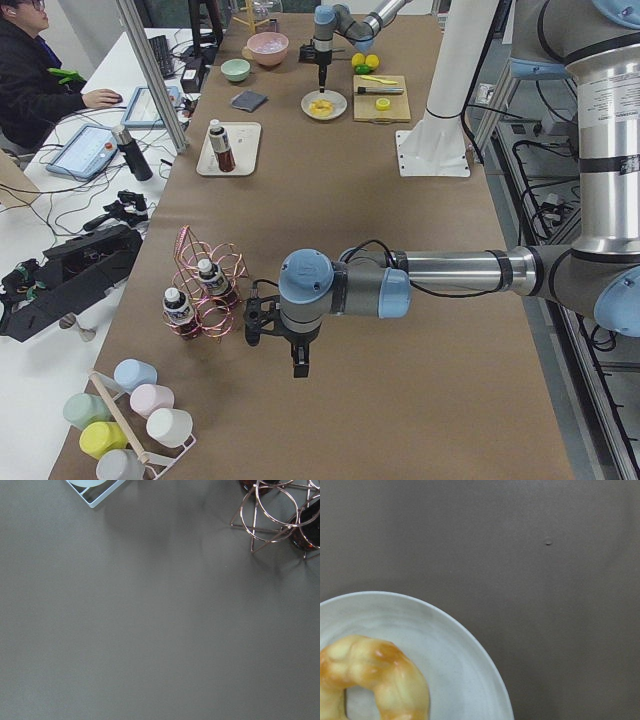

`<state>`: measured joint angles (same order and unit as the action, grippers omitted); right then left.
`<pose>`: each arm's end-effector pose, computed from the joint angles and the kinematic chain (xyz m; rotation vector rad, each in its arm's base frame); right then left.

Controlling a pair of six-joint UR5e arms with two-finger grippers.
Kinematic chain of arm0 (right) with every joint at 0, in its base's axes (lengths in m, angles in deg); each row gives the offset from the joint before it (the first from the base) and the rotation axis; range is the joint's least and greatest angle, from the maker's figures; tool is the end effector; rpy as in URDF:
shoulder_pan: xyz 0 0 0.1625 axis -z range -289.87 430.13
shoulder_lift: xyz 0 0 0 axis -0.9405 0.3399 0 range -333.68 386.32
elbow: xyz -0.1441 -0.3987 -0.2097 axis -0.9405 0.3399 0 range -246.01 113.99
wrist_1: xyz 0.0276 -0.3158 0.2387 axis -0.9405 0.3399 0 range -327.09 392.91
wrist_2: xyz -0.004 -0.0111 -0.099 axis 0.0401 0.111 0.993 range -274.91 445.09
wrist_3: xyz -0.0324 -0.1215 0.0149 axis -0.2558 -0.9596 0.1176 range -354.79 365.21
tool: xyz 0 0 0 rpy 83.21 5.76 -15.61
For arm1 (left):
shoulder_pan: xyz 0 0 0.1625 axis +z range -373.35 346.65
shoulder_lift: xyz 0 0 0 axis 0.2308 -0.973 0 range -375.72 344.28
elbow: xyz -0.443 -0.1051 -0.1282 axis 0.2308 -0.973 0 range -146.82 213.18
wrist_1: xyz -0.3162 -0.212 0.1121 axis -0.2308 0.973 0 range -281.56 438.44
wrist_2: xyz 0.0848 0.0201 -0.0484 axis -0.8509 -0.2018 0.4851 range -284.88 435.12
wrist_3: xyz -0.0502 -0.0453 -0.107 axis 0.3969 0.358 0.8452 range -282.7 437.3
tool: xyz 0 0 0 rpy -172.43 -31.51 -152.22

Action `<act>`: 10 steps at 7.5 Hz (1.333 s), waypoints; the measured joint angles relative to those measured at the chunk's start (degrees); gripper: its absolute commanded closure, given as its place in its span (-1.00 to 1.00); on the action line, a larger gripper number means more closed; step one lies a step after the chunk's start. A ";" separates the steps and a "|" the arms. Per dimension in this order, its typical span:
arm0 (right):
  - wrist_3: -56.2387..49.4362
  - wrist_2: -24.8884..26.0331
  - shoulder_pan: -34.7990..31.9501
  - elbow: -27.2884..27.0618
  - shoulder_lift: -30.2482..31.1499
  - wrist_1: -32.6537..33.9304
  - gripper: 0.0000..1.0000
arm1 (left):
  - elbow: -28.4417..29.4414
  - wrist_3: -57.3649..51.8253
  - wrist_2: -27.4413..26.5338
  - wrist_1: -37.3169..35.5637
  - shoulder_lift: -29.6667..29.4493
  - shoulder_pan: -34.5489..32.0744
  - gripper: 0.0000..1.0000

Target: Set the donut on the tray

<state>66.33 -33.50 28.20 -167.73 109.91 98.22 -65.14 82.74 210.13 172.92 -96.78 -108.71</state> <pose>-0.3656 -0.4261 0.5300 0.0363 -0.8703 0.0266 -0.0816 -0.3999 0.7164 0.0634 0.7861 -0.1524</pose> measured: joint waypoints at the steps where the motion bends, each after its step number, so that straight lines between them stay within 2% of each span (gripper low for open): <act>1: 0.04 0.57 0.47 0.10 0.00 0.00 -0.86 | 0.07 0.00 0.00 0.00 0.01 0.00 -0.96; 2: 0.05 0.88 0.81 0.34 0.00 -0.05 -0.66 | 0.10 0.00 -0.01 0.00 0.02 0.00 -0.96; 3: 0.10 1.01 1.01 0.66 0.03 -0.50 -0.17 | 0.13 -0.01 -0.01 0.01 0.02 0.00 -0.96; 5: 1.79 1.14 1.27 2.80 0.04 -4.05 0.99 | 0.14 -0.08 -0.01 0.07 0.02 0.00 -0.96; 7: 3.81 1.84 1.54 4.81 -0.01 -8.16 1.00 | 0.15 -0.15 -0.01 0.08 0.02 0.00 -0.96; 10: 4.75 1.63 0.74 3.83 -0.93 -9.31 1.00 | 0.58 -0.17 -0.01 0.01 -0.17 0.00 -0.96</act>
<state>71.08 -31.87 28.94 -163.90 108.98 88.91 -64.56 82.57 210.12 172.93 -96.95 -108.71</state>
